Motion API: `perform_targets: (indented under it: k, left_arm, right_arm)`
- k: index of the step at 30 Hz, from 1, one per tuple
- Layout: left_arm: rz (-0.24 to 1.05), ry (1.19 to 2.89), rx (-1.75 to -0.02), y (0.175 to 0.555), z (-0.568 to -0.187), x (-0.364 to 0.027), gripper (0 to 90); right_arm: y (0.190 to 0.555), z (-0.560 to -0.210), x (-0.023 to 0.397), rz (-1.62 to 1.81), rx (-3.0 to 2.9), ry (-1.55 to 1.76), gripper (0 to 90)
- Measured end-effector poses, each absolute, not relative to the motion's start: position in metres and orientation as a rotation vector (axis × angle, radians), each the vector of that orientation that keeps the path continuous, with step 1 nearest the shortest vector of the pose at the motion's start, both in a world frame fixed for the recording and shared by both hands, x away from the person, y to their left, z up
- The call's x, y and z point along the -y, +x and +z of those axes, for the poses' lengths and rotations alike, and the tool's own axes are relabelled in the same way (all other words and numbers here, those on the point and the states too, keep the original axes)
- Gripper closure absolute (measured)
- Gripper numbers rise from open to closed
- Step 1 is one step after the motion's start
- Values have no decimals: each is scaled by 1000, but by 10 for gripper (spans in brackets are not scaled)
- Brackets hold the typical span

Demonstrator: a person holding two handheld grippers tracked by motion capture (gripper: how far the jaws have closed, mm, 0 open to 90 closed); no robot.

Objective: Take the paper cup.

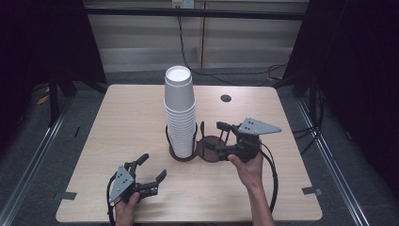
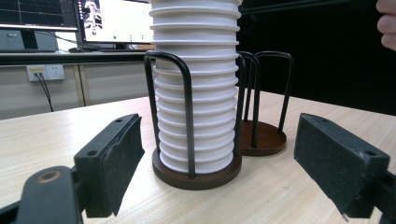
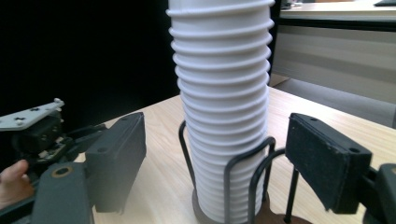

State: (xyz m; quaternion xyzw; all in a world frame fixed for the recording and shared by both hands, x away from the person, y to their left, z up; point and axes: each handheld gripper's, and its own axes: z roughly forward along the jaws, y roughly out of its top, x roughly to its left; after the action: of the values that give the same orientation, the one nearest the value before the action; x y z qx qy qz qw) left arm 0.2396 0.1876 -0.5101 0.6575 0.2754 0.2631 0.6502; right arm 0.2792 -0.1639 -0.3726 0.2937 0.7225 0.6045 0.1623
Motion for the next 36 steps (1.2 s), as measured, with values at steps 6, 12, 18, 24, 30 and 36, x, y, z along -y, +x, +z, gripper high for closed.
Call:
perform_targets:
  k: [6, 12, 18, 24, 30, 36]
  left_arm:
    - [597, 1494, -626, 240, -510, -188, 155]
    - [604, 1497, -620, 240, -510, -188, 156]
    - [603, 1496, -619, 240, -510, -188, 156]
    - [604, 1497, -619, 240, -510, -188, 156]
    - [603, 1495, -621, 240, -510, -188, 155]
    - [604, 1496, -620, 240, -510, -188, 156]
  right_arm:
    - [286, -356, 162, 1715, -2093, 815, 190]
    - [292, -342, 157, 1713, -2134, 769, 179]
    - [300, -324, 152, 1704, -2160, 739, 179]
    - [313, -307, 147, 1685, -2200, 731, 179]
    - [327, -292, 138, 1644, -2265, 723, 179]
    - [335, -277, 126, 1607, -2303, 695, 173]
